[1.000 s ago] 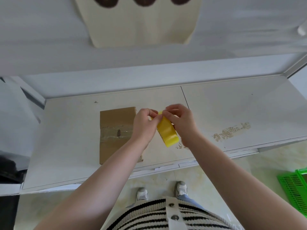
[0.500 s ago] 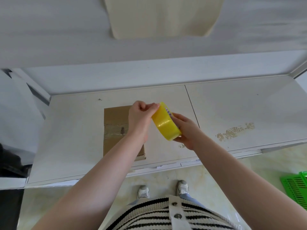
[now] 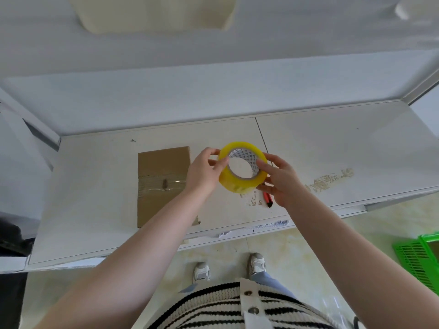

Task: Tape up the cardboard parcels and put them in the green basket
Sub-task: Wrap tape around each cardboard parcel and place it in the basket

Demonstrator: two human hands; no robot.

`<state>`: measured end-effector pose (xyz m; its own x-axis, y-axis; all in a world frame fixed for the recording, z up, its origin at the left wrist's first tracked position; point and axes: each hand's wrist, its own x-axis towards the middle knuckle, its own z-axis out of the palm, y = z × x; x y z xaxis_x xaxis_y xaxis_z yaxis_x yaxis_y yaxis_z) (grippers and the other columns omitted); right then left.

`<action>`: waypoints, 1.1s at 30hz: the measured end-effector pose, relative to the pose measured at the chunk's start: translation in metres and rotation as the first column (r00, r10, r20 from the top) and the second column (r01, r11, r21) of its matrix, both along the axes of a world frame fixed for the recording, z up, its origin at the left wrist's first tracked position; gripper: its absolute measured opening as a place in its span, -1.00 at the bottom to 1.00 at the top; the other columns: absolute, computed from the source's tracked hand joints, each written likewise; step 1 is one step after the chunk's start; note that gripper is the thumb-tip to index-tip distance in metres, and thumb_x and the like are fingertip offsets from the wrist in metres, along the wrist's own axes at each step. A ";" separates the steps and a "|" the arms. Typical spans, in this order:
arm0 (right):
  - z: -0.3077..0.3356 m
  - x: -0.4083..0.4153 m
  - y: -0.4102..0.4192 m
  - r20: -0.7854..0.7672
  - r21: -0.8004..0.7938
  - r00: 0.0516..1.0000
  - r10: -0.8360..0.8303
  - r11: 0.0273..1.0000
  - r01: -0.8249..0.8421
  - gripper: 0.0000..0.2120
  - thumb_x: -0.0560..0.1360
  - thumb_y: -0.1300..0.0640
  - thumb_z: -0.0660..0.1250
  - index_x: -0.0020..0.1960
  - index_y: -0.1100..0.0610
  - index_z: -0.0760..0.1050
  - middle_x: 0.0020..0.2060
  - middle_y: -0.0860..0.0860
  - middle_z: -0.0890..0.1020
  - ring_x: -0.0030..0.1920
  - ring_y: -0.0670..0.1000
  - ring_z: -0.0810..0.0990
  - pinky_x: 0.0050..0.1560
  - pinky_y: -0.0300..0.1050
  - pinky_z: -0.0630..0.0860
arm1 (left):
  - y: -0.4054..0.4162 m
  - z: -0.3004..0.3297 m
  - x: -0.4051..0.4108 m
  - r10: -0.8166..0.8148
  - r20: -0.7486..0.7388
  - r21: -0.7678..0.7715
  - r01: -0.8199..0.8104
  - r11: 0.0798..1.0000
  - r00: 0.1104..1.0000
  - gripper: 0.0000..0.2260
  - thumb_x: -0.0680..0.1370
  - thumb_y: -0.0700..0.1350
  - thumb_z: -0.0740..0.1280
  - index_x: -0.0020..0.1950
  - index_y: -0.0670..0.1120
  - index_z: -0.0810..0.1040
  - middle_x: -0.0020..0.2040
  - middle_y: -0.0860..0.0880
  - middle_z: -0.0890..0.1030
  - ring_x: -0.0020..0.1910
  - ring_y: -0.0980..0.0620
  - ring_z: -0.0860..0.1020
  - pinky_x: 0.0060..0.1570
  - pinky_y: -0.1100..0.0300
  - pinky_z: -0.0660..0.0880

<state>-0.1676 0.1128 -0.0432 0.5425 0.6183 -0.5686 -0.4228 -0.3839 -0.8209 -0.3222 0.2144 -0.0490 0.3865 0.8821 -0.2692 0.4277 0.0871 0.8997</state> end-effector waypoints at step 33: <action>-0.123 0.072 -0.021 0.628 -0.334 0.746 0.222 0.943 0.001 -0.91 0.52 0.25 0.31 -0.04 0.10 0.45 -0.06 -0.01 0.48 -0.25 -0.04 0.44 -0.36 -0.22 0.29 | -0.019 -0.081 0.080 0.515 -0.317 -0.312 -0.601 0.736 0.796 -0.87 0.57 -0.07 0.40 0.05 -0.06 0.51 0.27 -0.17 0.38 -0.03 -0.18 0.55 -0.12 0.10 0.52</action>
